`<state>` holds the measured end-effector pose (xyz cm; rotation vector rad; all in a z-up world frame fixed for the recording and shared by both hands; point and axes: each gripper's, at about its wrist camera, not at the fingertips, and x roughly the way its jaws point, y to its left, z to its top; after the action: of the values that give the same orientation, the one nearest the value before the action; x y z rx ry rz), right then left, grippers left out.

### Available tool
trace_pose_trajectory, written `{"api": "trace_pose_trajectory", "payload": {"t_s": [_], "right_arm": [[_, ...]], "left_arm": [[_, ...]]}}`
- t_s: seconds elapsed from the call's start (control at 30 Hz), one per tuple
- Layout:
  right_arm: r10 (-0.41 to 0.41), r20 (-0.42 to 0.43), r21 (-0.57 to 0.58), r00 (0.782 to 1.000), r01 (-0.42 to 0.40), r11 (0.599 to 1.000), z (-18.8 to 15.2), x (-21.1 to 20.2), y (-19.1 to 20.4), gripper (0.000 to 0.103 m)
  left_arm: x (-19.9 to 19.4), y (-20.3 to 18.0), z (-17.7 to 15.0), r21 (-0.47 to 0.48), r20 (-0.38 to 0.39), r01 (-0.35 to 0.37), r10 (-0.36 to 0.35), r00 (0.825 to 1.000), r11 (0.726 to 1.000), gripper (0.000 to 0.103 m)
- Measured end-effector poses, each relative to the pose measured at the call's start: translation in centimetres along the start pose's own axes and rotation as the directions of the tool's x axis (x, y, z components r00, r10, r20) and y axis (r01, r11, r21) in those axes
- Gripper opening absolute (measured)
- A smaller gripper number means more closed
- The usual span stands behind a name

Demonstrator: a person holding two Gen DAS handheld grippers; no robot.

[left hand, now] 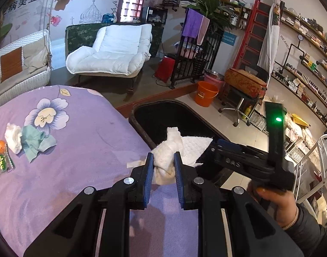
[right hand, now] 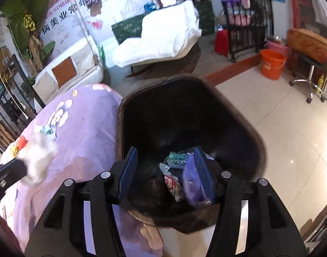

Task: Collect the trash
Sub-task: 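Open the right tool to drop the purple bag while the left tool releases the tissue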

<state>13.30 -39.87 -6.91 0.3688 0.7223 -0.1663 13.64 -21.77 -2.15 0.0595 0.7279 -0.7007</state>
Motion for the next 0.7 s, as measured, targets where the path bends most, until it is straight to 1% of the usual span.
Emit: {"api": "trace_pose_trajectory", "payload": {"t_s": [0.07, 0.13, 0.27, 0.4, 0.7], "right_arm": [[-0.021, 0.032, -0.001, 0.999, 0.021, 1.000, -0.3, -1.3, -0.4, 0.062], [-0.046, 0.061, 0.001, 0.997, 0.046, 0.999, -0.7, -2.5, -1.1, 0.063], [-0.078, 0.092, 0.024, 0.993, 0.076, 0.997, -1.4, -4.6, -2.3, 0.069], [-0.114, 0.111, 0.037, 0.987, 0.111, 0.993, -2.1, -6.1, -3.6, 0.070], [-0.161, 0.121, 0.106, 0.980, 0.148, 0.983, -3.3, -8.4, -6.7, 0.071]], "left_arm": [[0.5, -0.5, 0.2, 0.004, -0.007, 0.011, -0.011, 1.000, 1.000, 0.020], [1.2, -1.0, 0.5, 0.008, -0.015, 0.023, -0.023, 1.000, 1.000, 0.020], [2.8, -2.2, 0.7, 0.017, -0.043, 0.050, -0.050, 0.998, 0.999, 0.020], [4.3, -3.5, 1.0, 0.046, -0.064, 0.058, -0.055, 0.996, 0.997, 0.020], [7.9, -5.8, 2.1, 0.084, -0.125, 0.079, -0.068, 0.990, 0.993, 0.020]]}}
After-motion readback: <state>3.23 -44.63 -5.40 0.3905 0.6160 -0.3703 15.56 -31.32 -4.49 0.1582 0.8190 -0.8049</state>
